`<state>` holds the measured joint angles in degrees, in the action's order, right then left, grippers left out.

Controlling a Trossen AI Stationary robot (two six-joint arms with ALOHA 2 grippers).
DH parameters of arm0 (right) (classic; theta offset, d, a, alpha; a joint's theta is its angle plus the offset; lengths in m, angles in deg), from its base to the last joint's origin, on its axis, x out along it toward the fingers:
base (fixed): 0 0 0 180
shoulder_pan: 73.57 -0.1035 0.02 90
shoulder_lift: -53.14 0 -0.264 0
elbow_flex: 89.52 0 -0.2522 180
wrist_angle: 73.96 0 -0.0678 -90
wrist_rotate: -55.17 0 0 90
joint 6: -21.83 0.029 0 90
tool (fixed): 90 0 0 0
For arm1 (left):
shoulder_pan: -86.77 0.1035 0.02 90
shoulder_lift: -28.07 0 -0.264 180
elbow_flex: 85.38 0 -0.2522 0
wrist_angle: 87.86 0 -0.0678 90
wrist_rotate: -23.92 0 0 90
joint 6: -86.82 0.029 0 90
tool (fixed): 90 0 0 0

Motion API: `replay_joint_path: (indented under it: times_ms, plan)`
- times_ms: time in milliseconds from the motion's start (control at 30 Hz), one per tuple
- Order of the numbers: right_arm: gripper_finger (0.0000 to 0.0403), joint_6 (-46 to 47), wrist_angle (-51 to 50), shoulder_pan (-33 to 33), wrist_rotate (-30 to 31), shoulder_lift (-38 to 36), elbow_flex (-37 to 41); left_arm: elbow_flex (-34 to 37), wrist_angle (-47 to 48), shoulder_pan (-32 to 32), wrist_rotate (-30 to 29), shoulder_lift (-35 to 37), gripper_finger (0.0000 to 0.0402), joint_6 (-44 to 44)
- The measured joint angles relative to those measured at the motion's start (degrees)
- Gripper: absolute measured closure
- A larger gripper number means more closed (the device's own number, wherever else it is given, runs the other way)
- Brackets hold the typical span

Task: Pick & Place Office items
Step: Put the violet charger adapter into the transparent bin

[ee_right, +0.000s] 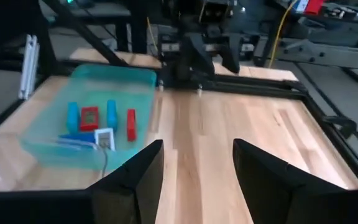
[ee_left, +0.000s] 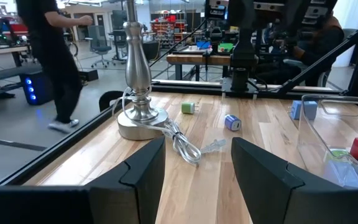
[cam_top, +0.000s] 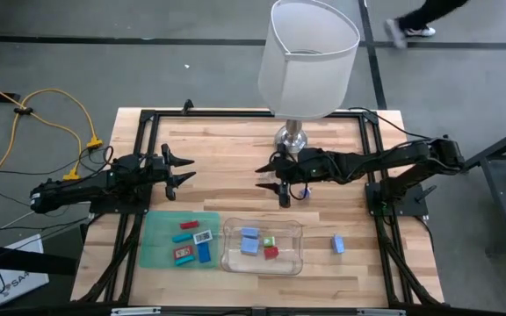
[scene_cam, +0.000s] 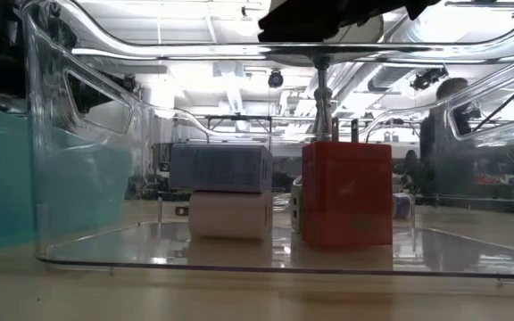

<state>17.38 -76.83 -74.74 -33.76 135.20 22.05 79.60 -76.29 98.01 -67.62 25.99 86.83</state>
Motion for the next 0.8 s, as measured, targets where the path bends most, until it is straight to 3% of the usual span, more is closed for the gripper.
replay_joint_path:
  times_ms: [167,333,433,633,800]
  plan:
    - [0.0223,0.7,1.5,0.0,-4.2,0.0,0.0,0.0,0.0,0.0,0.0,0.0,0.0224,0.0]
    - [0.0223,-0.3,0.1,-0.1,-4.2,0.0,-0.4,0.0,0.0,0.0,0.0,0.0,0.0224,0.0]
    - [0.0223,-0.1,-7.6,-0.1,-1.9,-0.8,-3.1,0.0,0.0,0.0,0.0,0.0,0.0224,0.0]
    - [0.0223,-1.8,-28.0,-1.0,9.7,-0.9,-11.2,0.0,0.0,0.0,0.0,0.0,0.0224,0.0]
    - [0.0223,-3.1,-36.7,-1.2,10.6,-1.0,-12.3,0.0,0.0,0.0,0.0,0.0,0.0224,0.0]
